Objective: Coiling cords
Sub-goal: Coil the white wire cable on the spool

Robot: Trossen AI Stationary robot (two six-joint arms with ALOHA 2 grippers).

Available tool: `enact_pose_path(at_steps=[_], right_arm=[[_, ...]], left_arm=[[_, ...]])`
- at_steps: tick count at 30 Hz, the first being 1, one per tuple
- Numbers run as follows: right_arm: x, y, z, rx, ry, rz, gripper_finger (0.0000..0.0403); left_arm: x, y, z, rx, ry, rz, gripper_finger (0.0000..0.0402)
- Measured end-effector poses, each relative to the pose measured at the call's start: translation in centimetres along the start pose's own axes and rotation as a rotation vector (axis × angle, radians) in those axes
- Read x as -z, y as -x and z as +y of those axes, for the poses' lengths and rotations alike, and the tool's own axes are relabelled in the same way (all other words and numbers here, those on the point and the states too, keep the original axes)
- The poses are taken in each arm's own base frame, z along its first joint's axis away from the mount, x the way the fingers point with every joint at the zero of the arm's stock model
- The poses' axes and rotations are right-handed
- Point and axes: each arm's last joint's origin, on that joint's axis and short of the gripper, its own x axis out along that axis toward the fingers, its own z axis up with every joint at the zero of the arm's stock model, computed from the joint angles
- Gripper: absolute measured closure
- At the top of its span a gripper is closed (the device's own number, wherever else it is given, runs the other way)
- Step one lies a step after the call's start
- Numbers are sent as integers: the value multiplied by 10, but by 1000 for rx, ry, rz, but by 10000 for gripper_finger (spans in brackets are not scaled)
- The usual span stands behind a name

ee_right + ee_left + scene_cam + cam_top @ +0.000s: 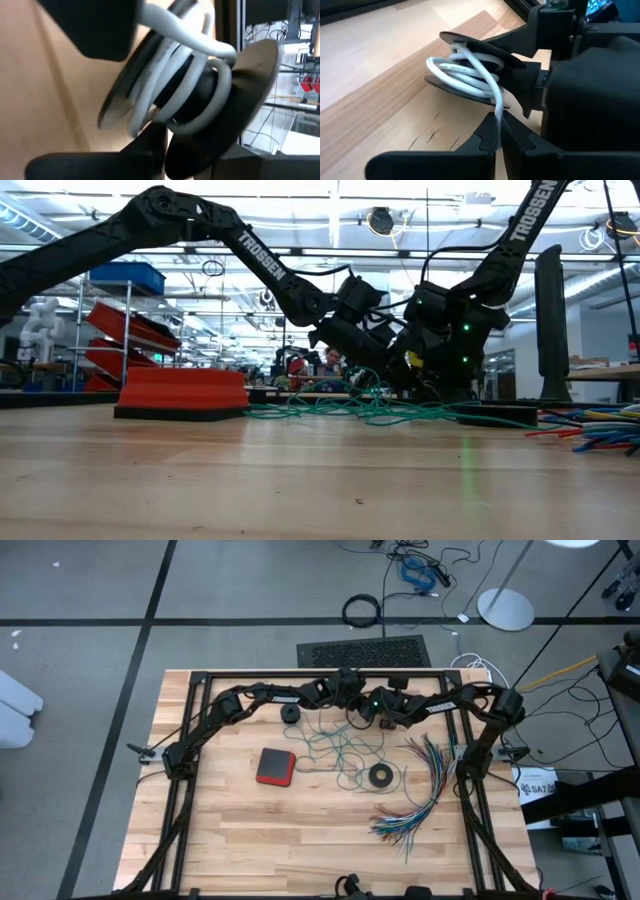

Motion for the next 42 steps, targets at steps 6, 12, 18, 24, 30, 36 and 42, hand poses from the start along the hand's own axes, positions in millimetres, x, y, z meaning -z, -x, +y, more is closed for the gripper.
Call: enact_pose_path(at_steps=[6, 12, 18, 24, 30, 36, 42], right_arm=[[-1, 8, 8, -11, 92, 4, 327], [-3, 25, 2, -32, 91, -48, 323], [1, 41, -11, -186, 19, -153, 322], [8, 30, -23, -407, -127, -234, 322], [4, 29, -30, -394, -181, -280, 323], [-6, 32, -35, -359, -208, -382, 323], [-6, 32, -35, -362, -210, -382, 323]], left_arm=[[2, 0, 1, -22, -21, 19, 387], [0, 1, 1, -39, -34, 7, 387], [-2, 2, 1, -49, -66, -3, 387], [0, 1, -1, -88, -100, -8, 387], [11, -2, 0, -151, -185, 40, 387], [18, -5, -4, -180, -199, 53, 380], [19, -6, -6, -169, -193, 56, 368]])
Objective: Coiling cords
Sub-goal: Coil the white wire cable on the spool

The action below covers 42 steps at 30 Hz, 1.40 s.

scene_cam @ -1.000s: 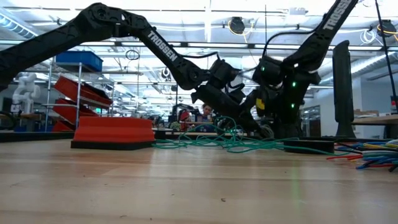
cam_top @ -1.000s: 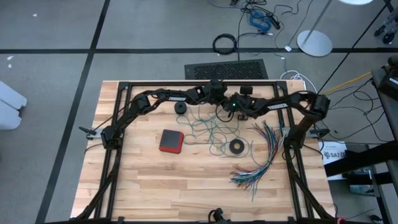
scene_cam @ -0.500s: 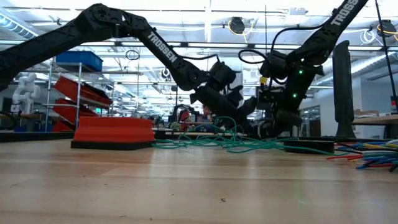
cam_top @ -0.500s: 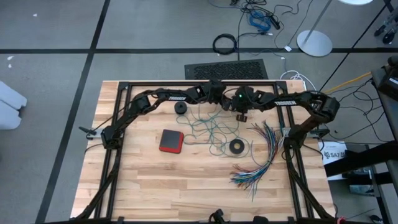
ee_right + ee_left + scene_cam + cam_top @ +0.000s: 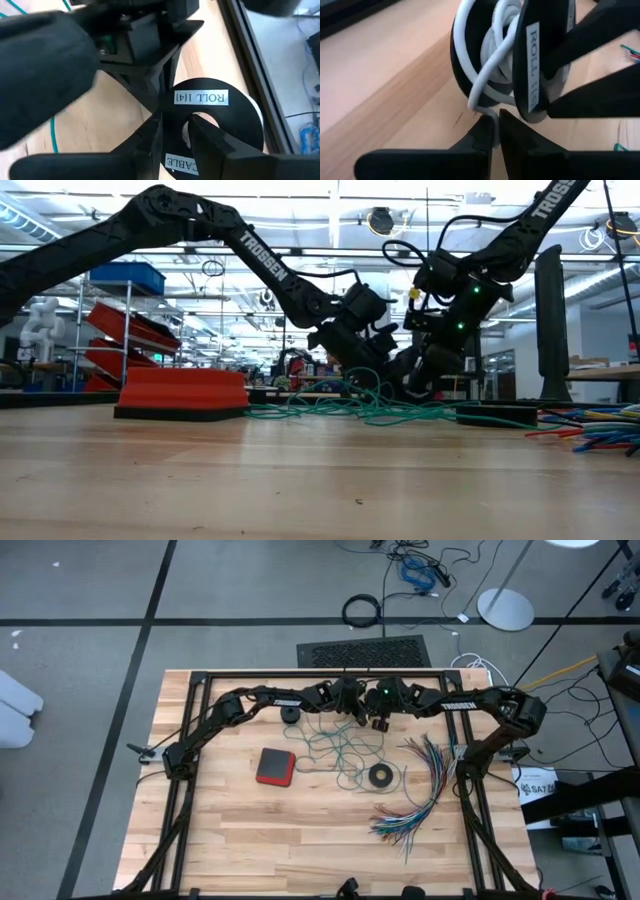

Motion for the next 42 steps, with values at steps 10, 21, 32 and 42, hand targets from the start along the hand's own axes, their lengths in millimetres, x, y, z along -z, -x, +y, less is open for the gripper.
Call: enact_pose_path(at_steps=[10, 21, 32, 42], right_arm=[[2, 0, 1, -38, -122, 4, 323], [5, -1, -8, -41, -186, -12, 314], [-1, 16, -2, -138, -209, -58, 314], [3, 33, 8, -225, -198, -9, 314]], left_arm=[[2, 1, -1, 12, -77, 39, 366], [5, 2, -8, -12, -137, 61, 325], [6, 2, -8, 6, -162, 76, 323], [6, 3, -5, 65, -188, 99, 299]])
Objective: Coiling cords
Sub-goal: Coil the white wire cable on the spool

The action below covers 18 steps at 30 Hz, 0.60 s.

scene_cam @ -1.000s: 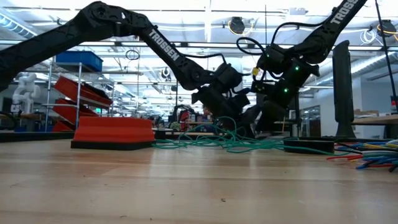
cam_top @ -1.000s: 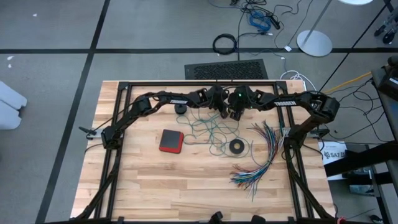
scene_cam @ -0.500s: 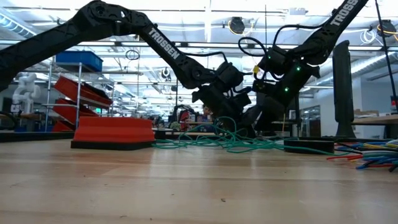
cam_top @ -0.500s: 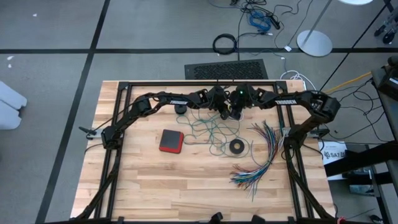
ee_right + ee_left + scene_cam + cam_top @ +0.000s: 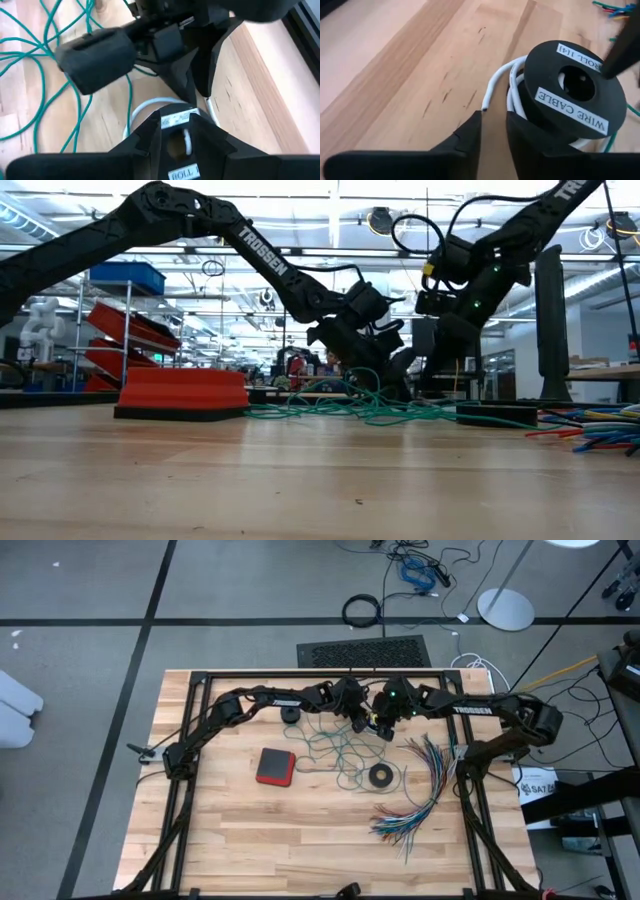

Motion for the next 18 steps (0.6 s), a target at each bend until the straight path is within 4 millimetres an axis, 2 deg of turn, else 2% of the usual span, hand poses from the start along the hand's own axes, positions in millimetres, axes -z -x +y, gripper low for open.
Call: enact_pose_path(at_steps=[8, 15, 18], right_arm=[[10, -7, 13, -45, 30, -52, 314], [20, -11, 19, -27, 64, -9, 314], [23, -11, 19, -15, 65, 0, 314]], left_arm=[[-4, 13, -8, 81, -34, 60, 208], [-24, 38, -11, 92, -150, 39, 198], [-26, 41, -11, 85, -175, 38, 198]])
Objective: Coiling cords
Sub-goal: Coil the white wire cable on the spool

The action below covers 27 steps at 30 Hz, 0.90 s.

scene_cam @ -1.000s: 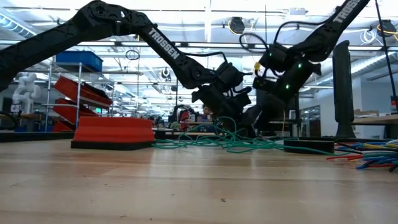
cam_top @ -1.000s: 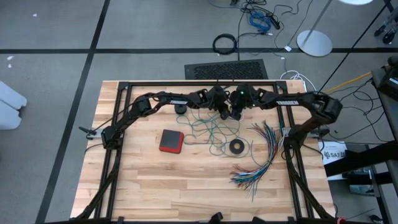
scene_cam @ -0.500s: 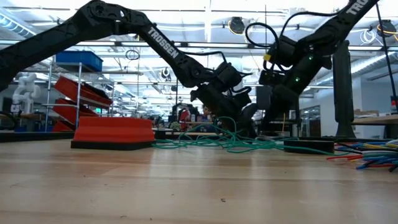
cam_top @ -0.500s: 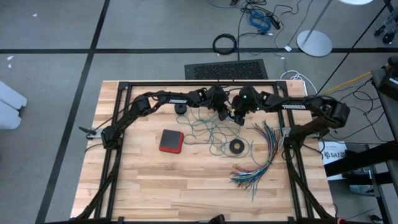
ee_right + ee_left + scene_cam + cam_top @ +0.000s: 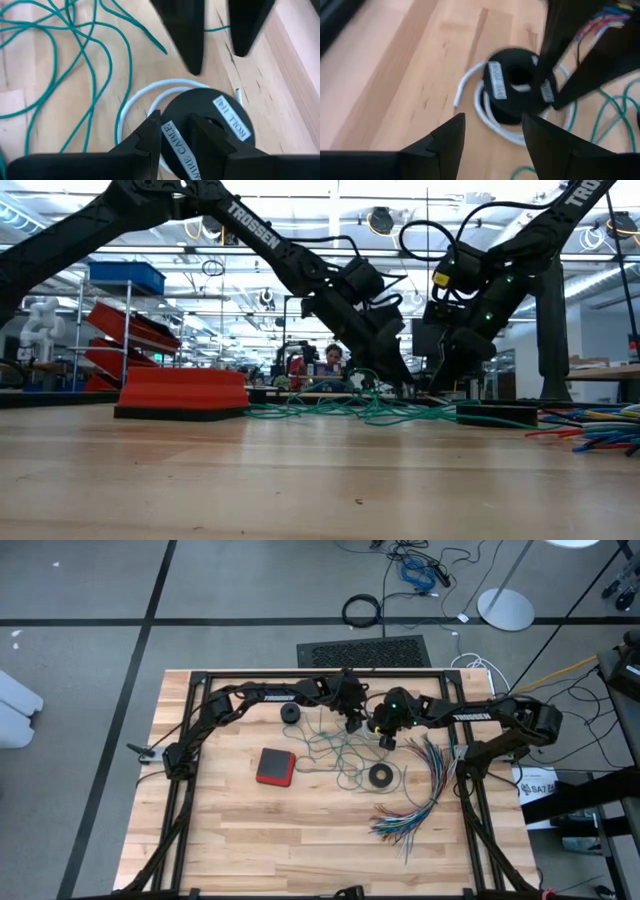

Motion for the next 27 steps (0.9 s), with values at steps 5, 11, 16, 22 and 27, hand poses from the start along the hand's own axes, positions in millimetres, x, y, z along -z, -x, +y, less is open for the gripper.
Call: enact_pose_path(at_steps=[5, 11, 16, 22, 27], right_arm=[[3, -2, 0, 28, 14, 16, 314], [3, -7, -6, 119, 36, 21, 314], [6, -11, -21, 164, 0, 7, 314], [14, -9, -43, 244, -72, 31, 314], [23, -5, -62, 305, -135, 53, 314]], left_arm=[[-2, 2, 1, 4, -32, -10, 198], [2, 2, -3, 32, -55, 33, 198], [16, 2, -8, 68, -55, 171, 198], [14, 14, -15, 65, -110, 233, 198], [-6, 37, -14, 46, -151, 160, 198]])
